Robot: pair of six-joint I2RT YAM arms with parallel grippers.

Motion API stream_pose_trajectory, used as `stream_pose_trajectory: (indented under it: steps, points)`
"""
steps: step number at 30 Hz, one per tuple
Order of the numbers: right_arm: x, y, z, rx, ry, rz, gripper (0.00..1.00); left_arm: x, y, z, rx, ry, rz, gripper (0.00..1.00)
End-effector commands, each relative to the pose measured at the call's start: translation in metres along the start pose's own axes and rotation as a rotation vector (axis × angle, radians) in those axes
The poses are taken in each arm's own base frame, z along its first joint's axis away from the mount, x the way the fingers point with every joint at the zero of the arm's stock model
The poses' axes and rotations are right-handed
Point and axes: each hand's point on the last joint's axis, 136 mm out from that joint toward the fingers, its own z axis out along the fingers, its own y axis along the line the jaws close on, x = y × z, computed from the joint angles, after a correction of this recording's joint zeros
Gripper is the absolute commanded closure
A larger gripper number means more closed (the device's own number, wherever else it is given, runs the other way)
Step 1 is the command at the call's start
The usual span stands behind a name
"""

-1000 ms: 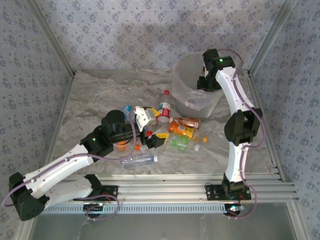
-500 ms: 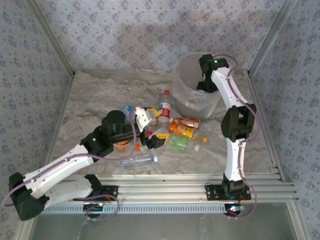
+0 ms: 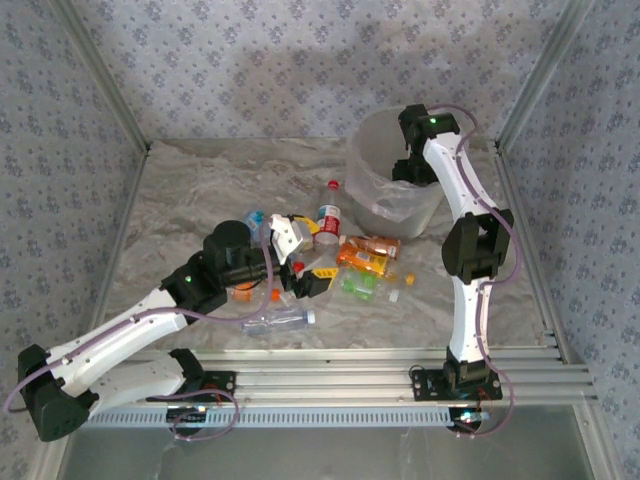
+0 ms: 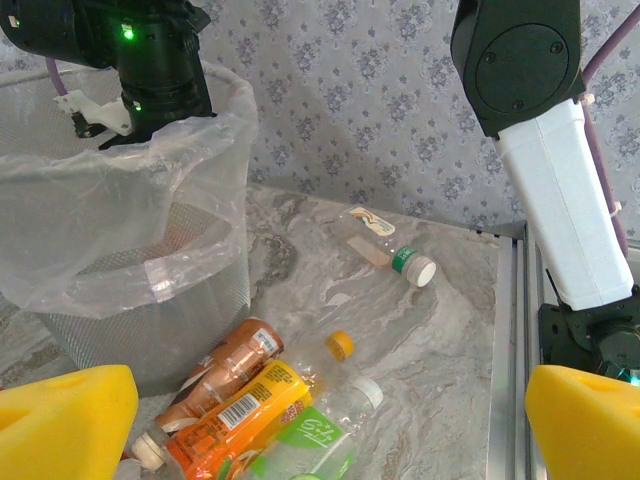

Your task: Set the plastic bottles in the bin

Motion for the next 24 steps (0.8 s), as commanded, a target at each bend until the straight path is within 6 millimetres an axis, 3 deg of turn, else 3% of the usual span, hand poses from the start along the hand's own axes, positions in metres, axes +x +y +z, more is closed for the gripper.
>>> stream_pose_trajectory:
  steps: [1,12,18,24]
  points:
    - [-0.003,0.004,-0.031,-0.046,-0.062,0.007,0.28,-0.011,-0.001,-0.001,-0.003,-0.017,0.015,0.0]
    - [-0.019,0.013,-0.111,-0.204,-0.309,0.008,0.33,-0.011,0.001,-0.001,-0.018,-0.001,0.015,0.0]
    - [0.001,0.015,-0.155,-0.311,-0.421,0.008,0.33,-0.012,0.004,-0.001,-0.033,0.01,-0.001,0.0]
    - [0.036,-0.001,-0.19,-0.345,-0.553,0.05,0.34,-0.007,-0.004,0.001,0.003,0.064,0.034,0.0]
